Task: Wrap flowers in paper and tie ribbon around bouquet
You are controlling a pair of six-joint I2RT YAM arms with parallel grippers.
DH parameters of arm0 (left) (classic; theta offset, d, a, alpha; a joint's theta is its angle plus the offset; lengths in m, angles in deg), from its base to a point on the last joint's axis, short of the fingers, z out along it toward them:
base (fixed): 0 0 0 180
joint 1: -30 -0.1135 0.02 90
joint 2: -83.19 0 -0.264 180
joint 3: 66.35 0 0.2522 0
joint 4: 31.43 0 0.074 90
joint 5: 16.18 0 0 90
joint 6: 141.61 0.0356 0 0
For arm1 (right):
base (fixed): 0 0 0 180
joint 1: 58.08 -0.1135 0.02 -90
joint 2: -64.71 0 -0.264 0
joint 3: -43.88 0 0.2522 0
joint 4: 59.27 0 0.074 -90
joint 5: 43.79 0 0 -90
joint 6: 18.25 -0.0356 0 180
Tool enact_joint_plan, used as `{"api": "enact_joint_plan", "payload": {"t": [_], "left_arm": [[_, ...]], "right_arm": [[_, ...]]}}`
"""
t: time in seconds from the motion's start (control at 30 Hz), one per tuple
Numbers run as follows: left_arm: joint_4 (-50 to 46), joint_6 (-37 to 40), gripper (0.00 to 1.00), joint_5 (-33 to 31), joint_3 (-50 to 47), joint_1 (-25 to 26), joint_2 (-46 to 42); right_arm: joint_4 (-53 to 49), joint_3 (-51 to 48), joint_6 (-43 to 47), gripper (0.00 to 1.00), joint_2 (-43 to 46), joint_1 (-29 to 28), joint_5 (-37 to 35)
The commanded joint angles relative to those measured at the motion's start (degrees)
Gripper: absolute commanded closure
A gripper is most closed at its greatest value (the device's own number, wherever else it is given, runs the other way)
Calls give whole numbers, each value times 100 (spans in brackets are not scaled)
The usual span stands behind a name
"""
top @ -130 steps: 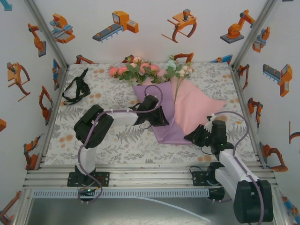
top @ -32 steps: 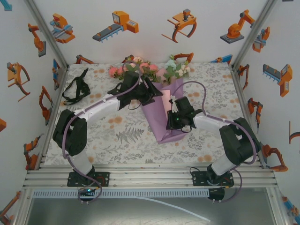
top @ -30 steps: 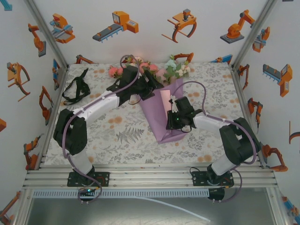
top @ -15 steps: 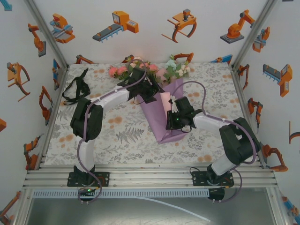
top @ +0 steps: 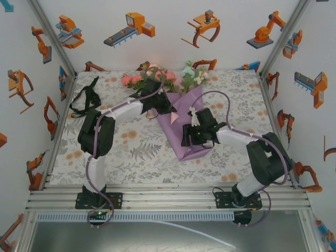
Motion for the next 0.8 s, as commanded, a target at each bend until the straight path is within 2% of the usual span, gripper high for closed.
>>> {"api": "enact_joint_plan", "payload": {"t": [0.0,0.13,0.27,0.33,0.4,0.57,0.67,0.73,0.77], "left_arm": [[371,681,100,-46,-225,-173,-206],[825,608,100,-29,-479,-231,-204],[1084,379,100,79,-592,-259,-118],[1302,190,100,198,-680,-287,-106],[1407,63,100,276,-712,-313,-109],[1384,-25,100,336,-663,-349,-63],[1492,-167,100,433,-687,-363,-35],[1589,-234,100,445,-732,-367,-46],[1605,-261,100,454,-731,-368,-45]], "right_arm": [[-189,-62,8,37,470,27,-93],[-545,-119,-169,37,1059,42,-565],[-1307,-288,-571,35,1807,50,-1614],[-1672,-487,-879,30,2288,60,-2161],[-1974,-733,-1231,22,2845,92,-2419],[-2042,-1357,-2101,22,3968,115,-1723],[-2040,-1811,-2726,22,4566,116,-1656],[-1666,-2223,-3030,26,4921,120,-1642],[-1389,-2383,-3123,33,5088,122,-1647]]}}
